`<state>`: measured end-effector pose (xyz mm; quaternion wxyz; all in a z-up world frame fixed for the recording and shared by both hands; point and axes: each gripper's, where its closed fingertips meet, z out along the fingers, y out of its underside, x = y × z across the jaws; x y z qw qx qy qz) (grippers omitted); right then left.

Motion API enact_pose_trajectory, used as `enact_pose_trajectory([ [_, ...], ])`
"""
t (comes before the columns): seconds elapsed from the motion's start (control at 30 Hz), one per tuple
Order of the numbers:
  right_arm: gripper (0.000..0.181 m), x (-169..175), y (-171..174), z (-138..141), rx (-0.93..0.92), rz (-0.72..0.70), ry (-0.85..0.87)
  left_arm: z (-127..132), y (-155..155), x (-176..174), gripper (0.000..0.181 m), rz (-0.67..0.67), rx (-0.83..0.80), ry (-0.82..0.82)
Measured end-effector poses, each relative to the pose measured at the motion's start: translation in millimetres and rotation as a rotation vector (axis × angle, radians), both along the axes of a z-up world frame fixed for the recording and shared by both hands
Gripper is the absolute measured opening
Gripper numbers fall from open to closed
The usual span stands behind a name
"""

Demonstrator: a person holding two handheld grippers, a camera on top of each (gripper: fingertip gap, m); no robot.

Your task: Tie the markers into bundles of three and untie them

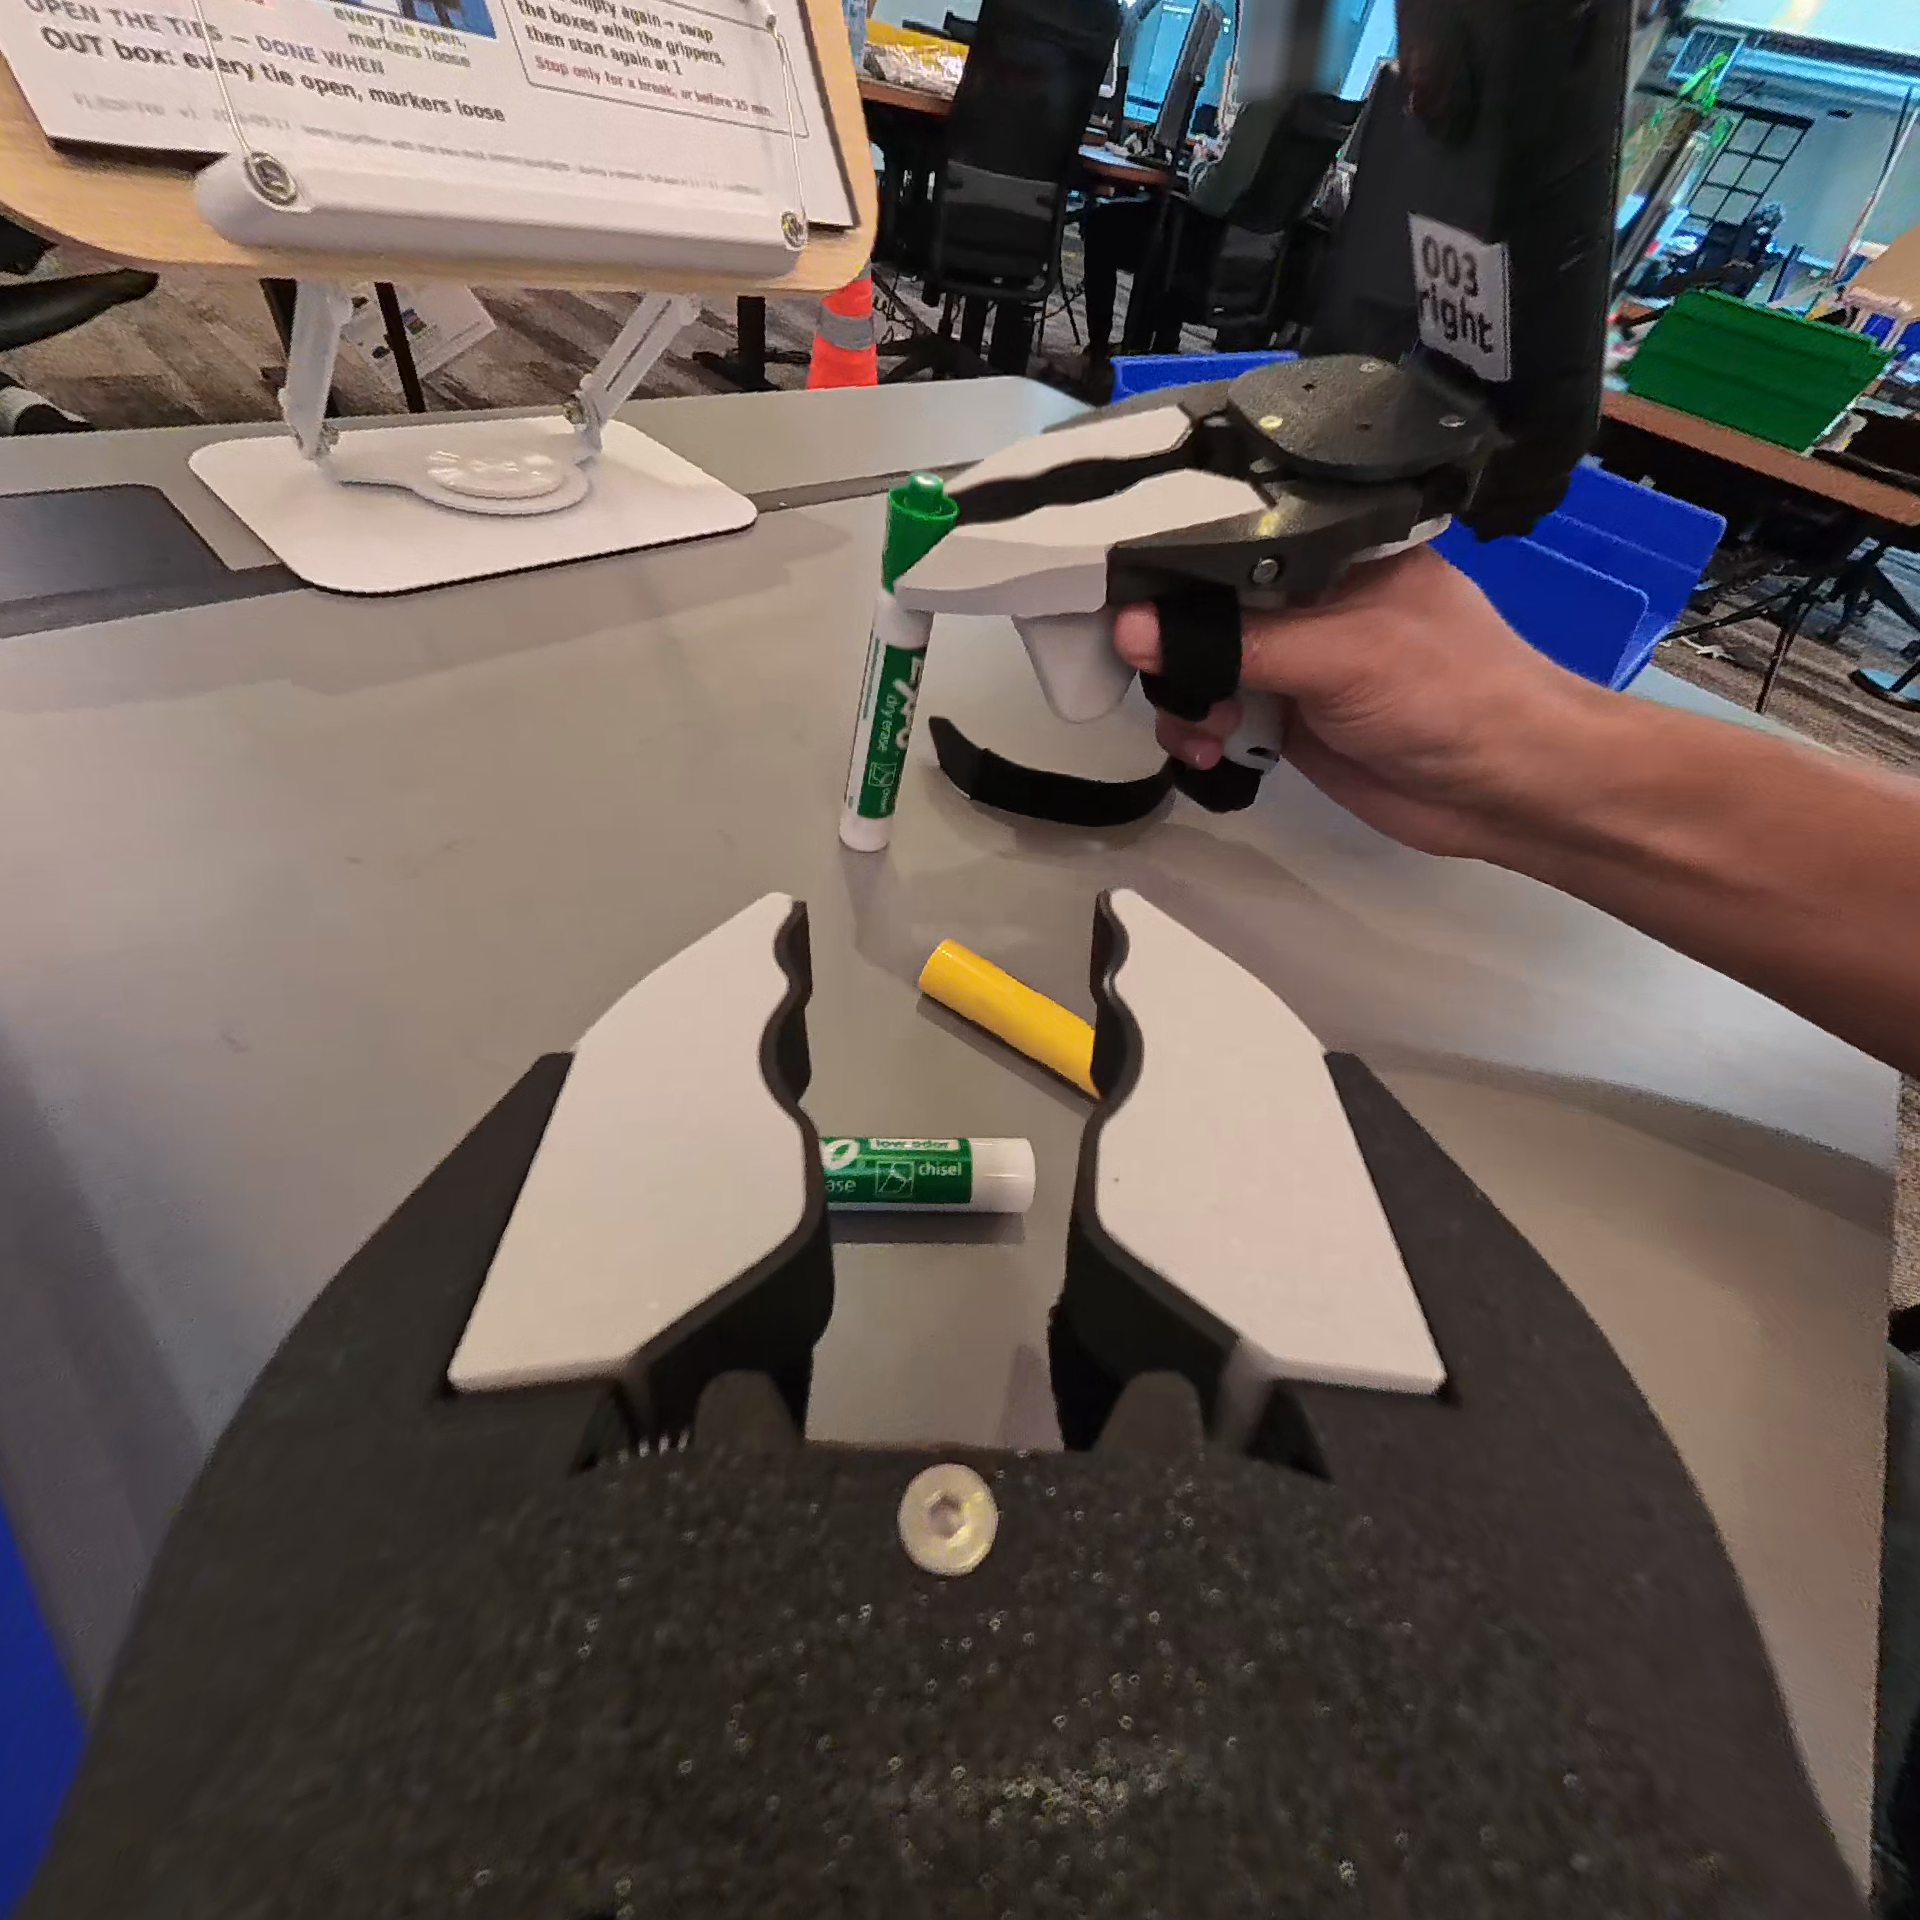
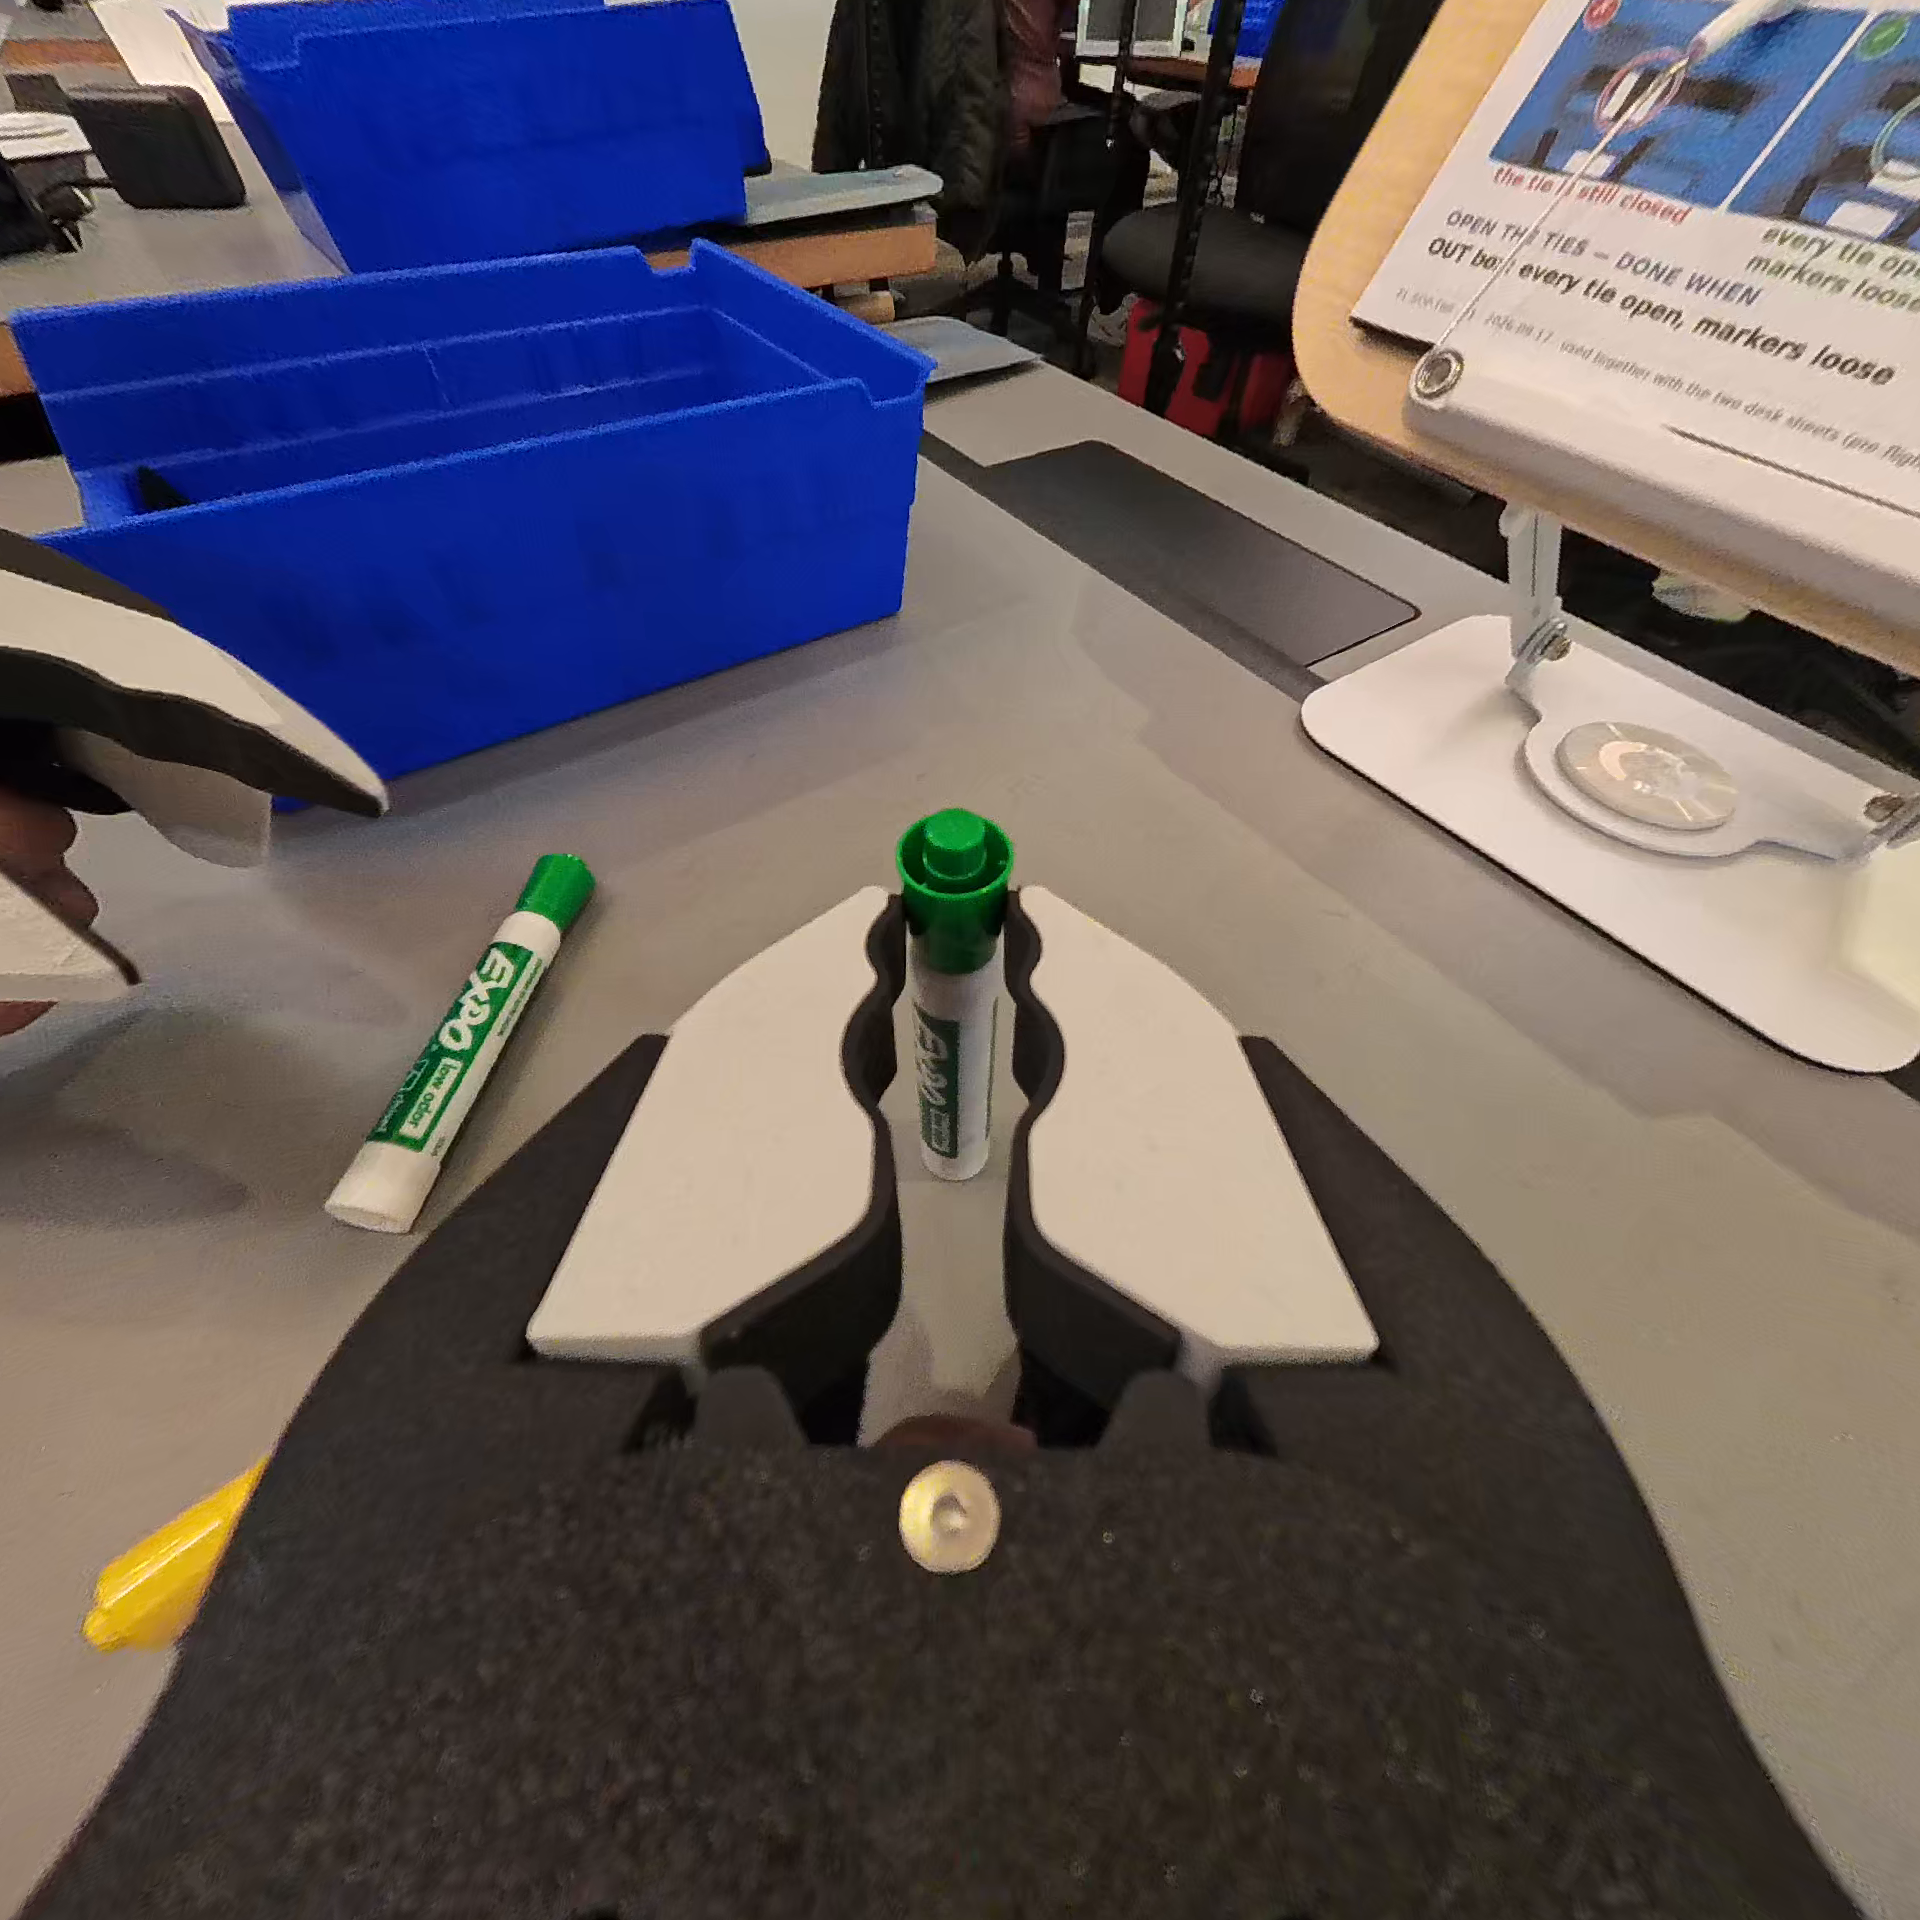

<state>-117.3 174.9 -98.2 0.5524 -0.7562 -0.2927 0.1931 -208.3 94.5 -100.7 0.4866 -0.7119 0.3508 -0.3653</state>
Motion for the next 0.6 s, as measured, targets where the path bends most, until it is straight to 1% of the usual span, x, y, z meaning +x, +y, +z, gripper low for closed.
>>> enact_pose_trajectory([
  [0.17, 0.018, 1, 2, 0, -0.029, 0.003, 0.016, -4, 2, -2, 0.05, -0.001, -0.008, 0.011],
  [0.27, 0.03, 3, 4, 0, -0.039, -0.004, 0.012, -5, 1, 0, 0.05, -0.009, -0.023, 0.003],
  [0.4, 0.032, 10, -3, 12, -0.003, -0.014, 0.004, -3, 2, -2, 0.05, 0.008, -0.005, 0.012],
  [0.5, 0.044, 24, -27, 26, 0.072, -0.047, -0.035, 1, 4, -9, 0.05, 0.051, 0.003, 0.02],
  [0.6, 0.062, 40, -70, 17, 0.06, -0.083, -0.123, 9, 2, -22, 0.05, 0.118, 0.017, 0.029],
])
